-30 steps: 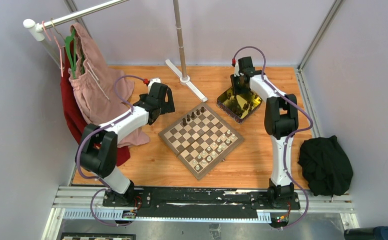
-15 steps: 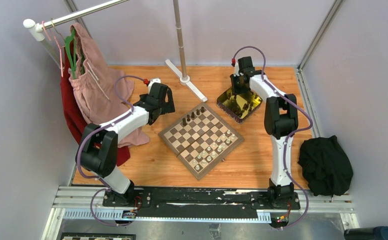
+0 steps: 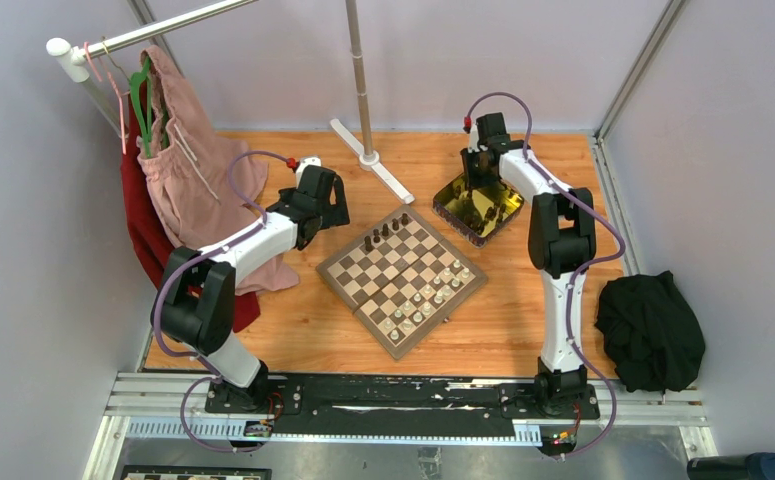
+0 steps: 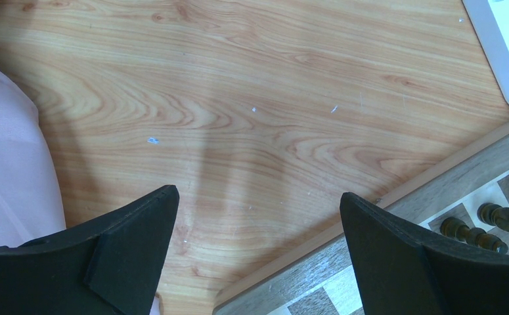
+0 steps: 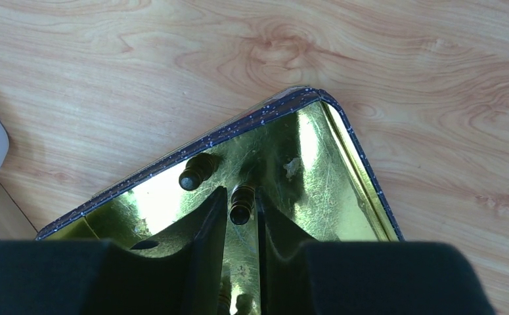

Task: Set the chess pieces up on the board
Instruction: Pick up the chess piece from the storage box.

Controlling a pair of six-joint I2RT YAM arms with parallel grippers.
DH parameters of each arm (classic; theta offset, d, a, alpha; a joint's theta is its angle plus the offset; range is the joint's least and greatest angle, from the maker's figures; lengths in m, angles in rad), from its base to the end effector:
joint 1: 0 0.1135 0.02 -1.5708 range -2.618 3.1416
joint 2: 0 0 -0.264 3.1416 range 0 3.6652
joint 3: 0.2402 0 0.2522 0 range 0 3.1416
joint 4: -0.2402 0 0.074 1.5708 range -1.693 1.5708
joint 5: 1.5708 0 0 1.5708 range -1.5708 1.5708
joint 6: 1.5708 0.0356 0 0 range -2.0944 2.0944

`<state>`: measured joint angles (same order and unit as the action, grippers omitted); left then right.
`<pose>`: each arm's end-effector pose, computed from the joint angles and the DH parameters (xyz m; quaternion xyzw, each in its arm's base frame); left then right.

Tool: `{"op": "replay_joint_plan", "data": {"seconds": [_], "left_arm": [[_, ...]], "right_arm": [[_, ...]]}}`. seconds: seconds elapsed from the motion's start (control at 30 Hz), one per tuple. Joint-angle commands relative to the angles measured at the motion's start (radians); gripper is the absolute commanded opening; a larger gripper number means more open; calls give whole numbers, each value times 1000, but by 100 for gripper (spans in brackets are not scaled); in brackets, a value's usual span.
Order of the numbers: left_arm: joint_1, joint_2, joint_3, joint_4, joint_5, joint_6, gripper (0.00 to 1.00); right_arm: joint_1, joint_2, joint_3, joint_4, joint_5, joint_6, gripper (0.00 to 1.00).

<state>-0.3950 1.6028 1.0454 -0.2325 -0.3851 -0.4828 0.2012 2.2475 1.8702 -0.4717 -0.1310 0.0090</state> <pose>0.3221 -0.1198 0.2227 -0.1126 0.9036 0.0014 0.4134 0.4962 0.1060 0.2028 -0.1126 0.9270 0.0979 0.3440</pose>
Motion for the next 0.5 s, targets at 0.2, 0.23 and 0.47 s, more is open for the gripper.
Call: {"op": "replay_joint_plan", "data": {"seconds": [0.2,0.23,0.47], "left_arm": [[3,-1,12,-1,-3,-2,100],[3,-1,12,-1,-3,-2,100],[3,-4,6,2,1,-3,100]], "right_arm": [[-16,2,-29,-26,-2,14,26],[-16,1,-31,-25,-2,13,26],[-16,-9,-42,-25,1,14,24]]}}
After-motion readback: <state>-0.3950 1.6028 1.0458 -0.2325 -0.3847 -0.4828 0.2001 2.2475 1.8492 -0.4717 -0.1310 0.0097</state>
